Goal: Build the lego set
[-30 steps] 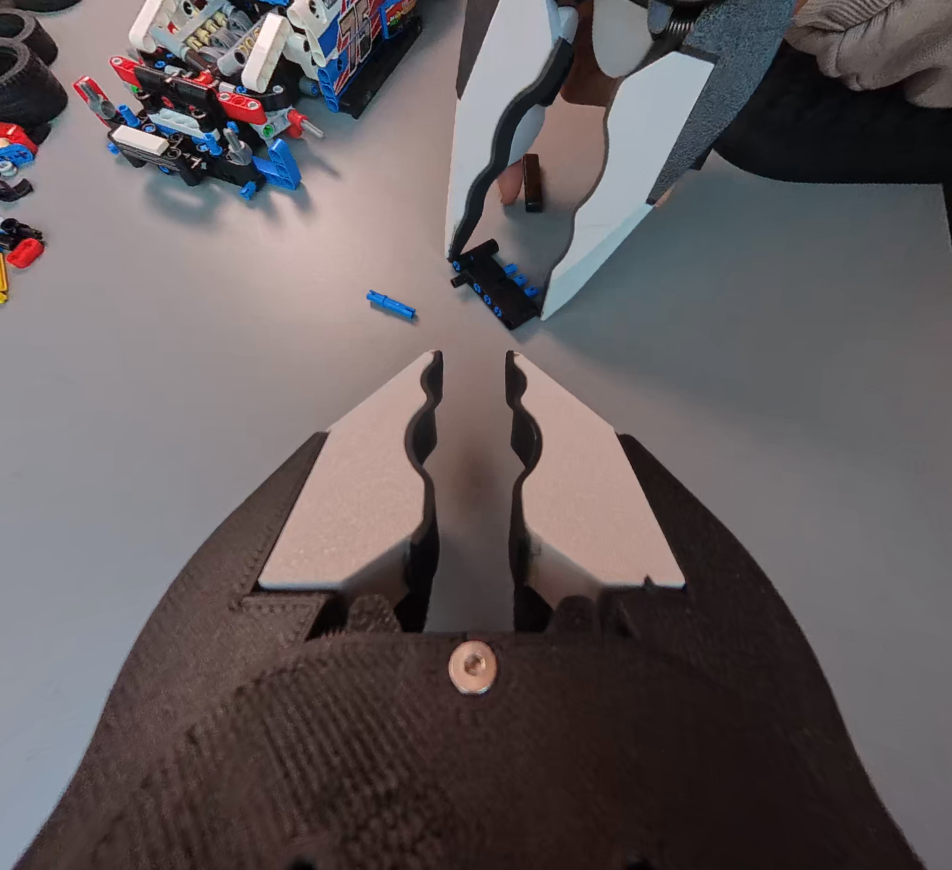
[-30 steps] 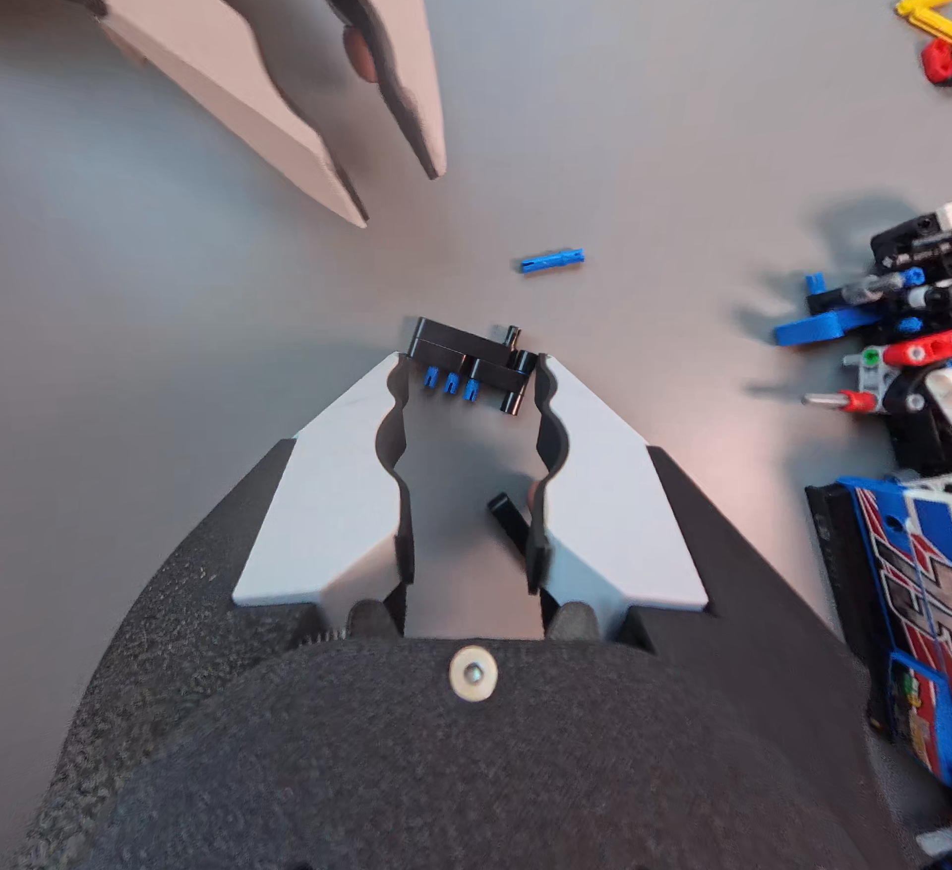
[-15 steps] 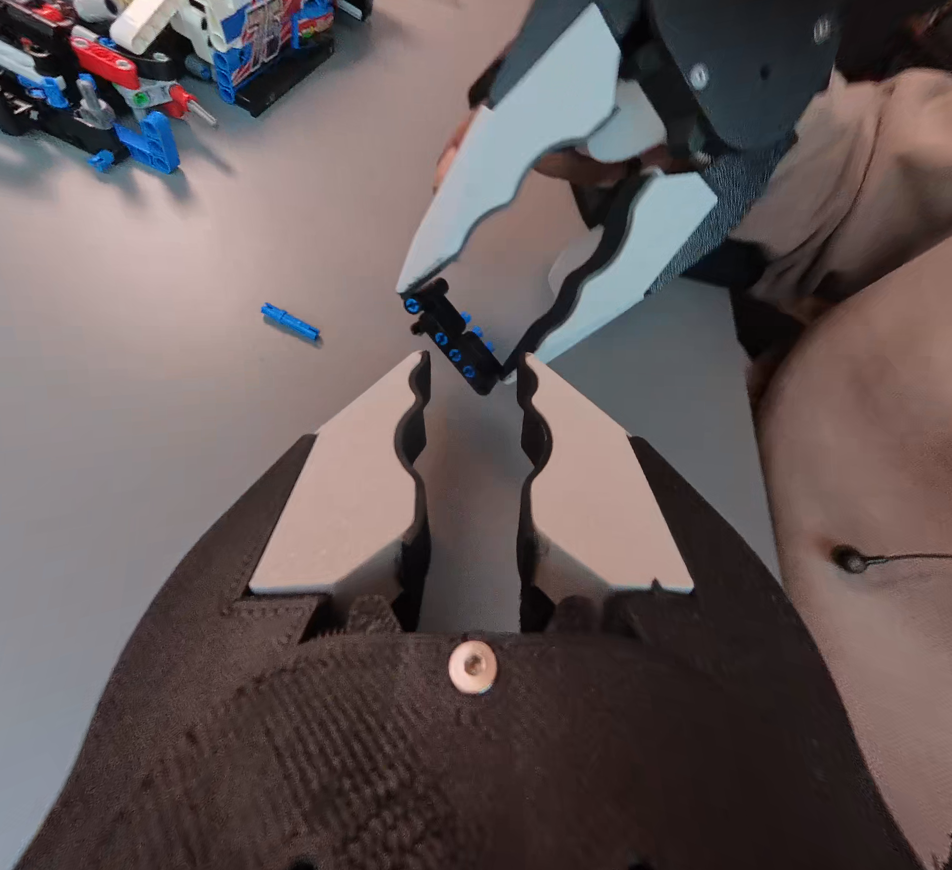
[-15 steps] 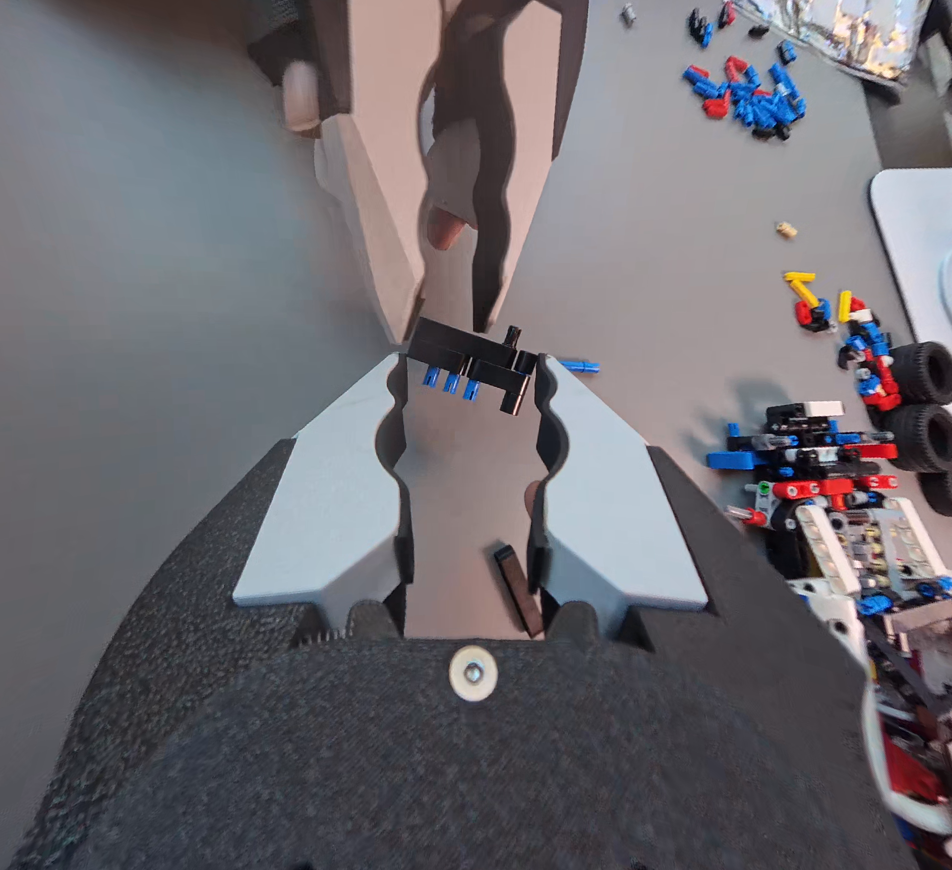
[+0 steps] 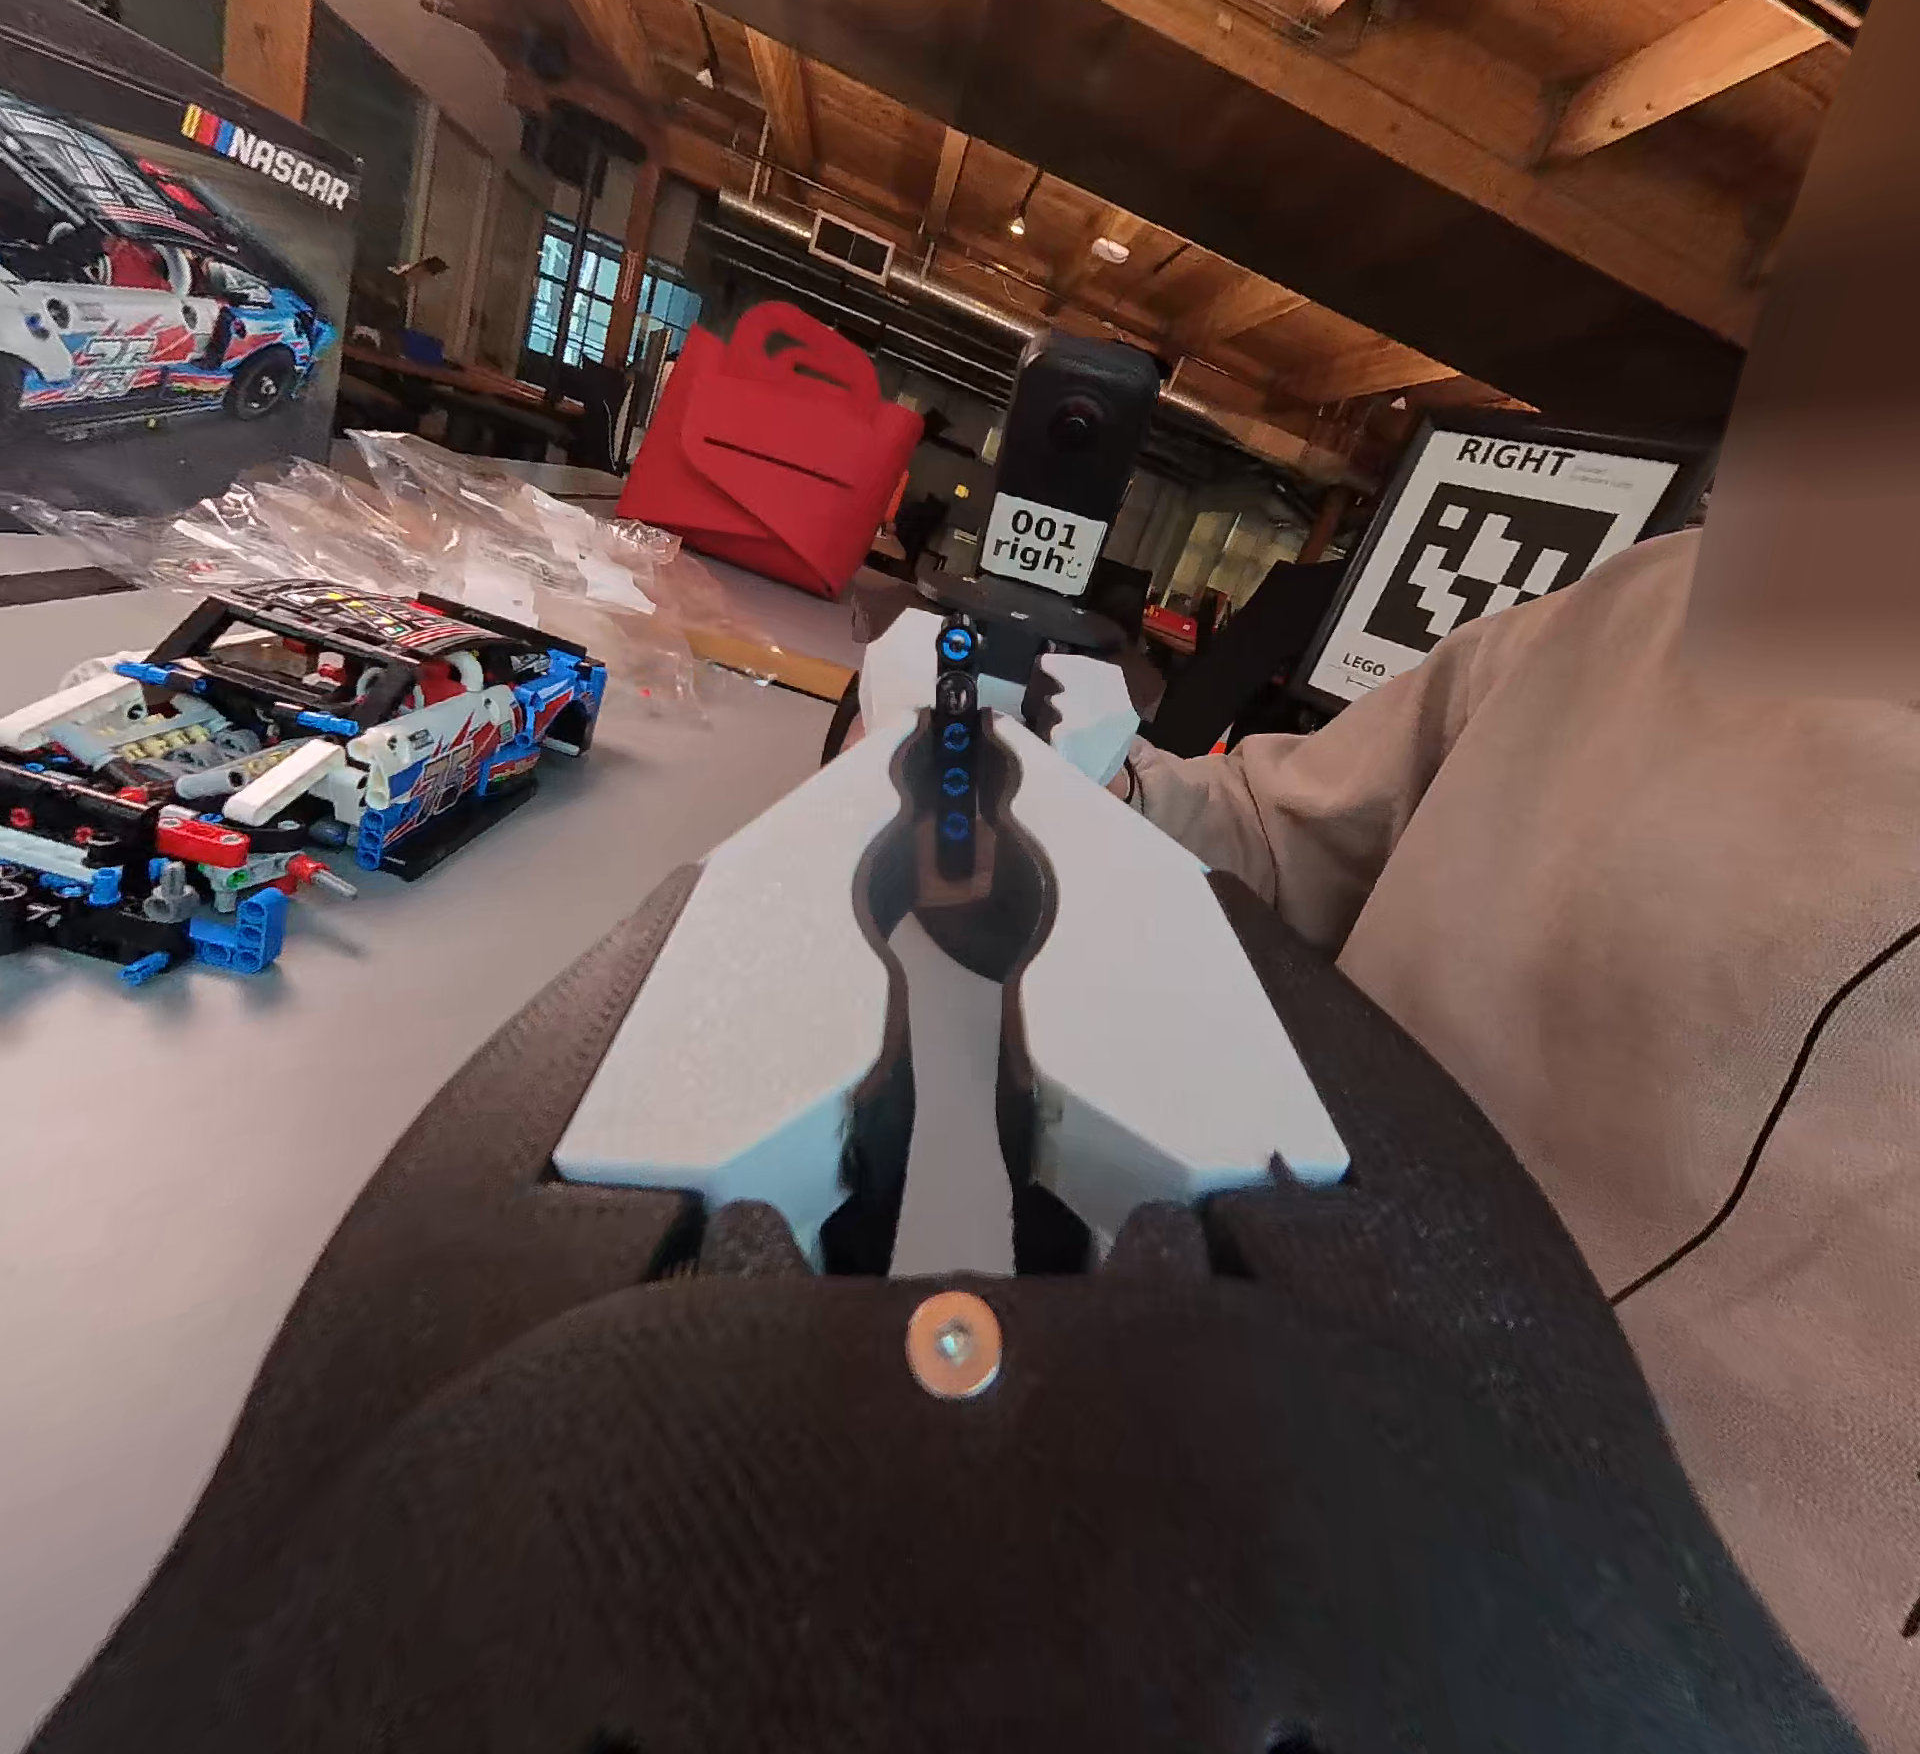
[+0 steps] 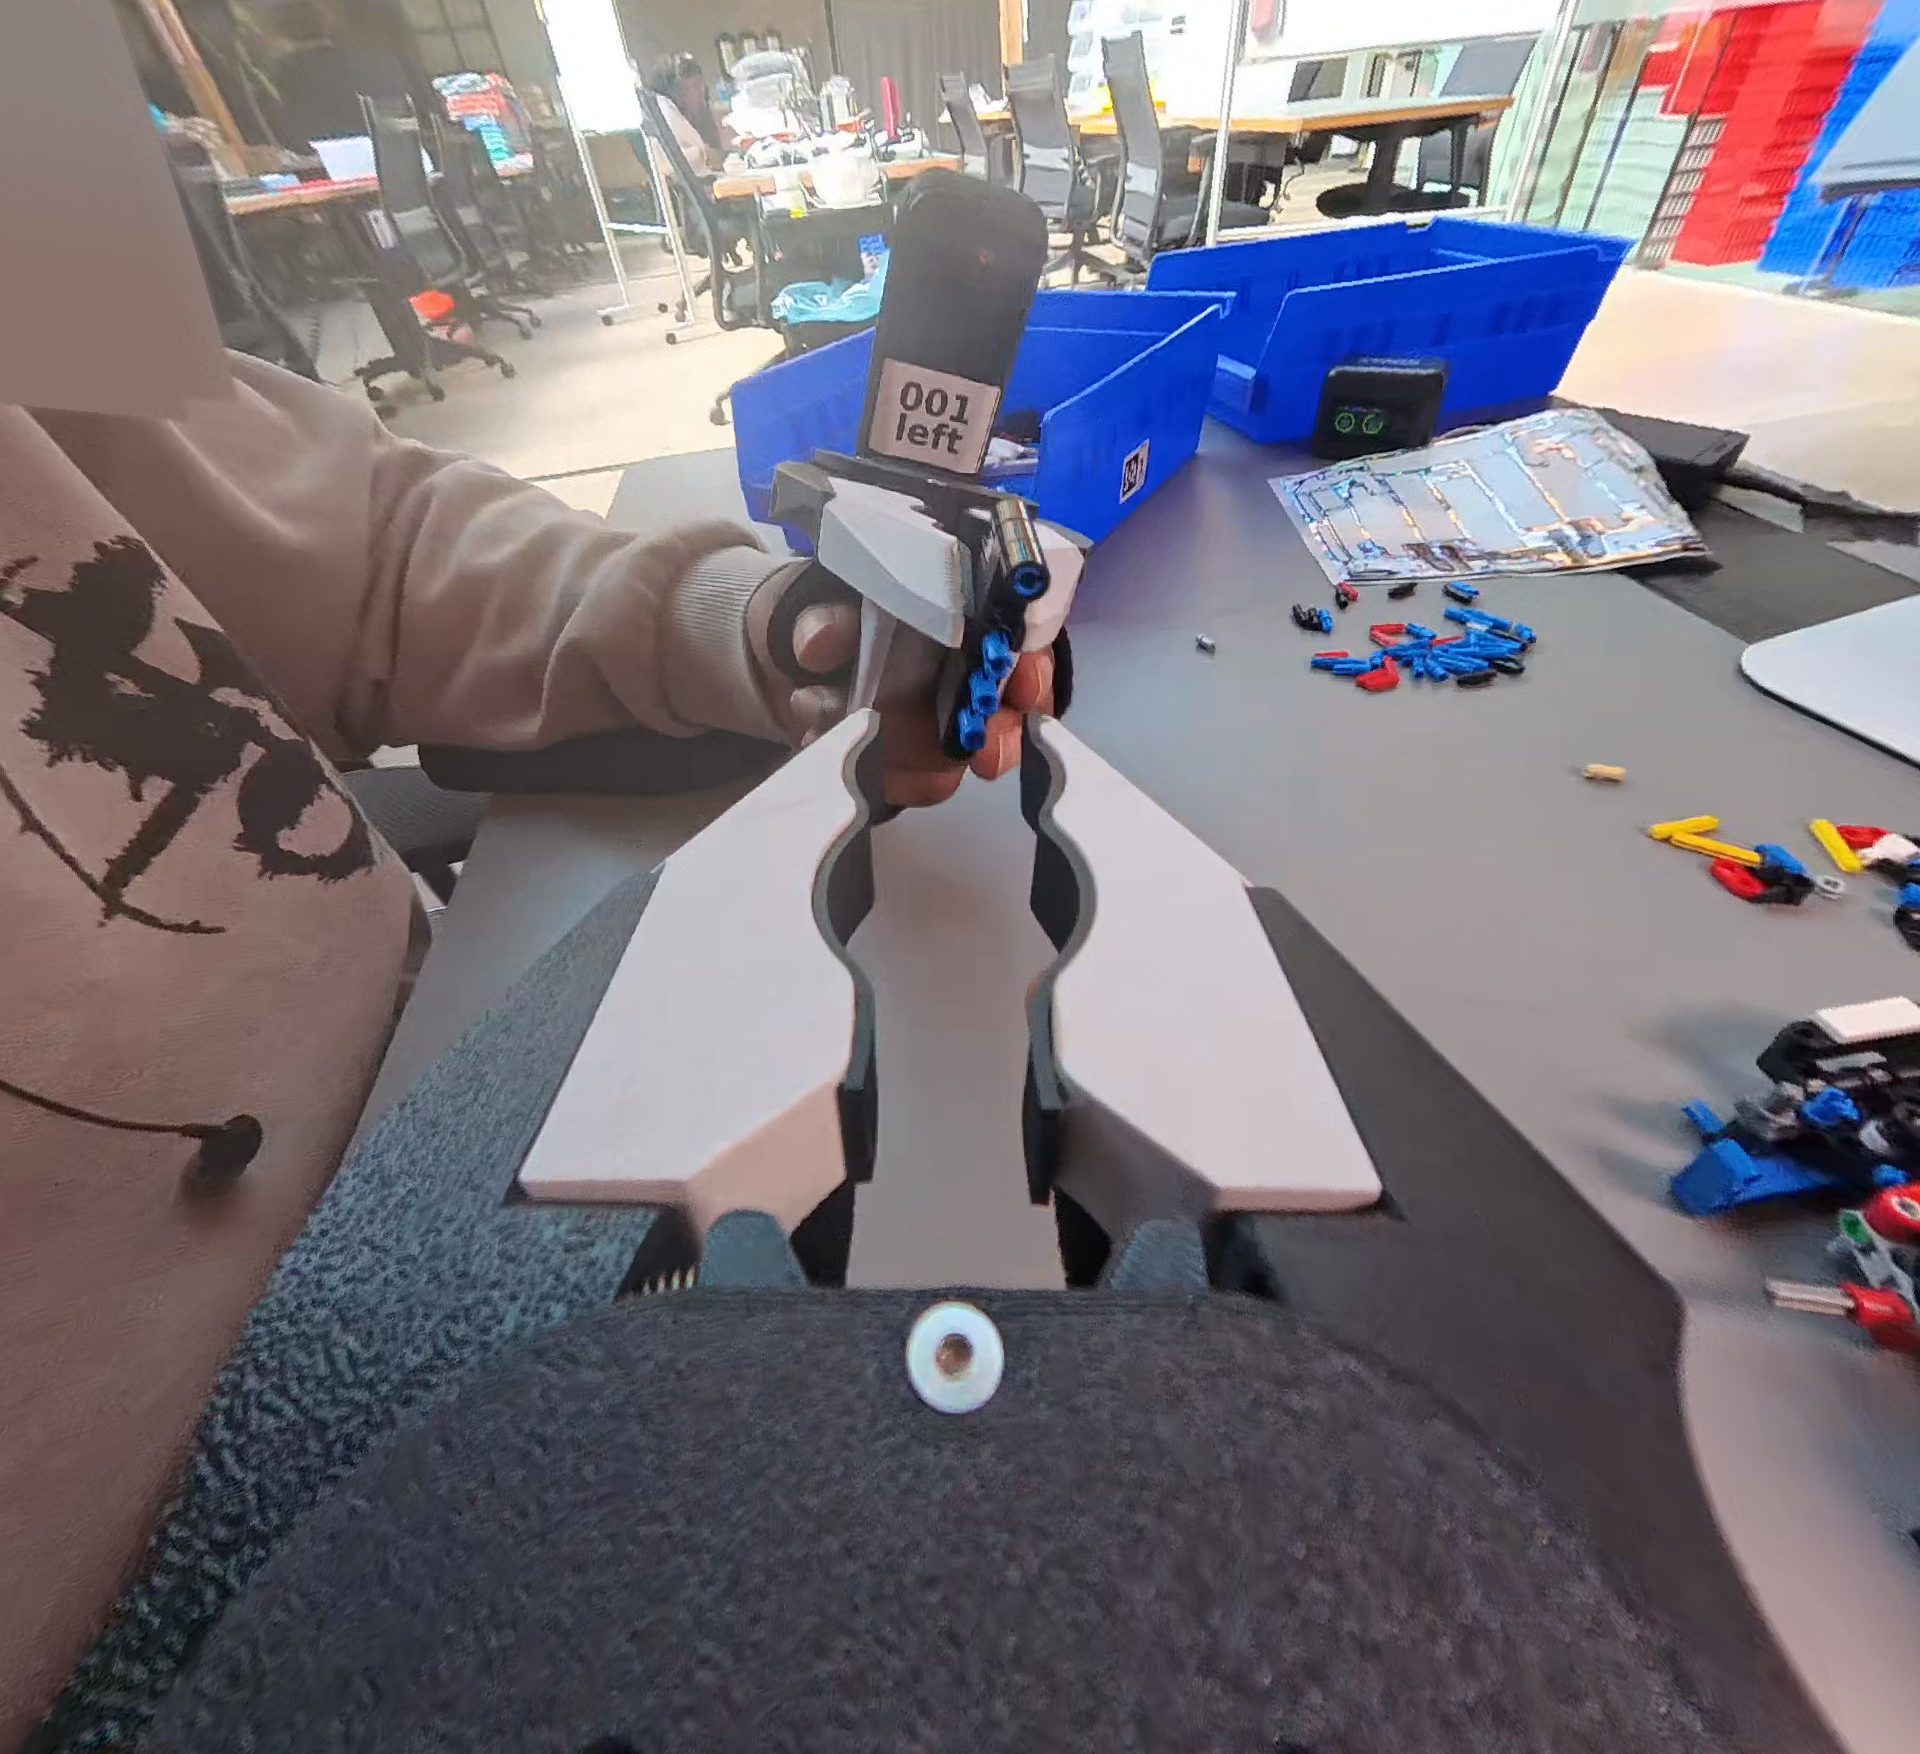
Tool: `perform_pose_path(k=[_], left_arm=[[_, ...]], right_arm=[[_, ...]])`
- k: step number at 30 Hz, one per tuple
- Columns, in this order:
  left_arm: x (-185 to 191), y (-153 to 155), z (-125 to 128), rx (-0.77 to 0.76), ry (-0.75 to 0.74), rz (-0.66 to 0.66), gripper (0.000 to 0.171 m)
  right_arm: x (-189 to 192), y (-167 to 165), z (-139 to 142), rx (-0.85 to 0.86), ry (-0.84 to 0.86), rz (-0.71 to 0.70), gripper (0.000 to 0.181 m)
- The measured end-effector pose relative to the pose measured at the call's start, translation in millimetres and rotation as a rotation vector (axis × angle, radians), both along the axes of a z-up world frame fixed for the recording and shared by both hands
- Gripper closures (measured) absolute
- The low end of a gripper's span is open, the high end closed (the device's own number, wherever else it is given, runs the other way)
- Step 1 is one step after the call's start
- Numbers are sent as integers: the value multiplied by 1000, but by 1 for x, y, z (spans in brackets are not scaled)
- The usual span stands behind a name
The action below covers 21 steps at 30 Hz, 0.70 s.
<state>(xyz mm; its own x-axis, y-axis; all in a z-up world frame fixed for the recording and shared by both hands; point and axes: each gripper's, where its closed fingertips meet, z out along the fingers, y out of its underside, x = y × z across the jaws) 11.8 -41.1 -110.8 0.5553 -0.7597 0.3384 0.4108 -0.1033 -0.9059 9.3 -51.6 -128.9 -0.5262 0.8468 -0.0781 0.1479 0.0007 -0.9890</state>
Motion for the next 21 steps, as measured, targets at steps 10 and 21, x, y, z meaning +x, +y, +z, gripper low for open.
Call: perform_pose_path(k=[10, 21], left_arm=[[-16, 8, -74, -255, 542, 116, 141], [-2, 2, -142, -422, 919, 88, 139]], right_arm=[[0, 61, -87, 1189, -130, -208, 176], [14, 23, -112, 914, -244, 14, 159]])
